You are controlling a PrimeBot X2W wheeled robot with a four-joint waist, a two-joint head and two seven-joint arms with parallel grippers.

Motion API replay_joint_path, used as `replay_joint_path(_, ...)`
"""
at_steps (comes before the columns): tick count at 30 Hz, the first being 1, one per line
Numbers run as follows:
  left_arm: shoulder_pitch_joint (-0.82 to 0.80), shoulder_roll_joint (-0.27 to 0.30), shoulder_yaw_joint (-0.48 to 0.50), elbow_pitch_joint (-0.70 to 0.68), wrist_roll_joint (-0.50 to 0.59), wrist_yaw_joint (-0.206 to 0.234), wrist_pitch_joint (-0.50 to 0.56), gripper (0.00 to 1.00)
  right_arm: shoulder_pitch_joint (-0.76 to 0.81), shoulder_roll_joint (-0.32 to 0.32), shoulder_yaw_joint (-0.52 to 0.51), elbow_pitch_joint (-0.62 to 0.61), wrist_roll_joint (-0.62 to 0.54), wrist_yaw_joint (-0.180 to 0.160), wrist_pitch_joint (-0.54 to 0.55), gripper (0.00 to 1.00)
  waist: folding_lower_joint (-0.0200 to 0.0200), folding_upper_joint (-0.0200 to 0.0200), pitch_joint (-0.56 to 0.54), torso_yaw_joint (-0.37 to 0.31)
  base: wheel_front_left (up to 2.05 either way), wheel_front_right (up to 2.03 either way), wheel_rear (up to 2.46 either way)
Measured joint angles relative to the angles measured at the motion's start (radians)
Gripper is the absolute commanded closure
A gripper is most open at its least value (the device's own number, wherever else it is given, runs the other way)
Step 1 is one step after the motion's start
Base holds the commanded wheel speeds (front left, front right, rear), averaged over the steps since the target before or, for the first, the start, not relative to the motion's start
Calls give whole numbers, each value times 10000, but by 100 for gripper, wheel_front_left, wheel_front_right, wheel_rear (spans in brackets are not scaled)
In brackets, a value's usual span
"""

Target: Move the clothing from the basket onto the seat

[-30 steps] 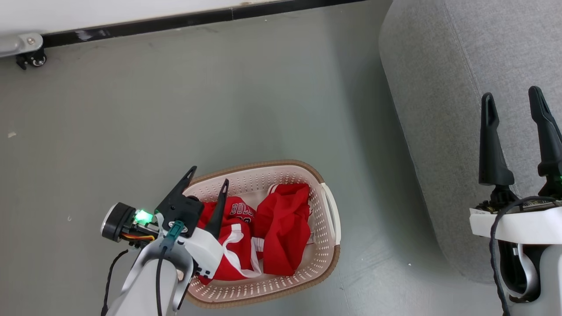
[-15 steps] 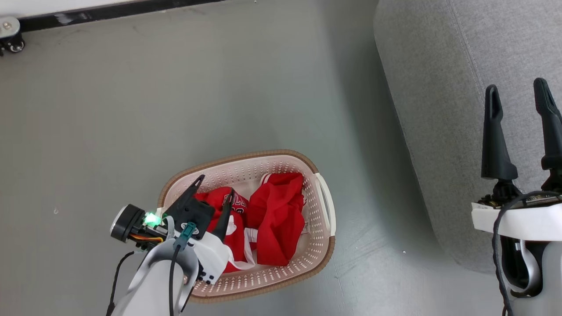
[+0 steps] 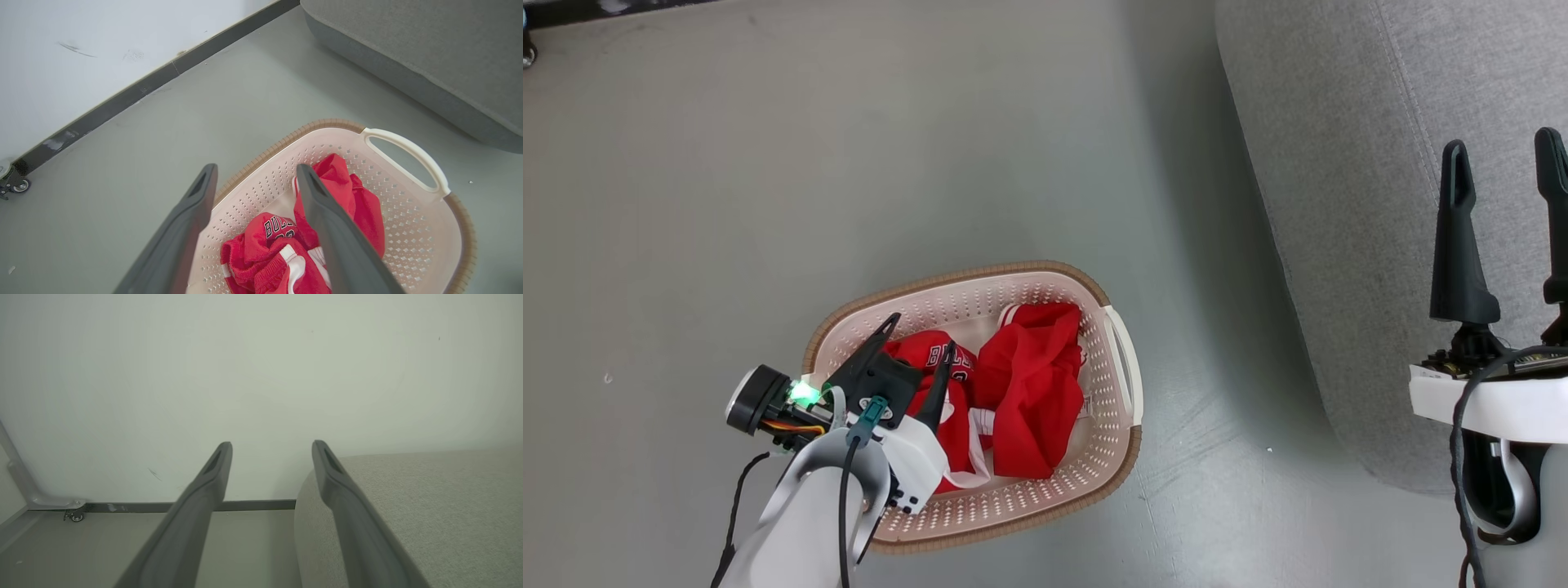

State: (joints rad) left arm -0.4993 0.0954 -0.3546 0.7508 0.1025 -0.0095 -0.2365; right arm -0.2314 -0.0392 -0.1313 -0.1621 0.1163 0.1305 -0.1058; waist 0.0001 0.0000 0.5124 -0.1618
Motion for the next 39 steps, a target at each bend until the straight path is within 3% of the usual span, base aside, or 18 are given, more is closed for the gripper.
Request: replay_joint_path(39, -860, -102, -222, 1141, 75, 12, -27, 0, -622, -19, 184, -240, 539, 0, -171, 0, -1, 0, 1177, 43, 0, 0, 0)
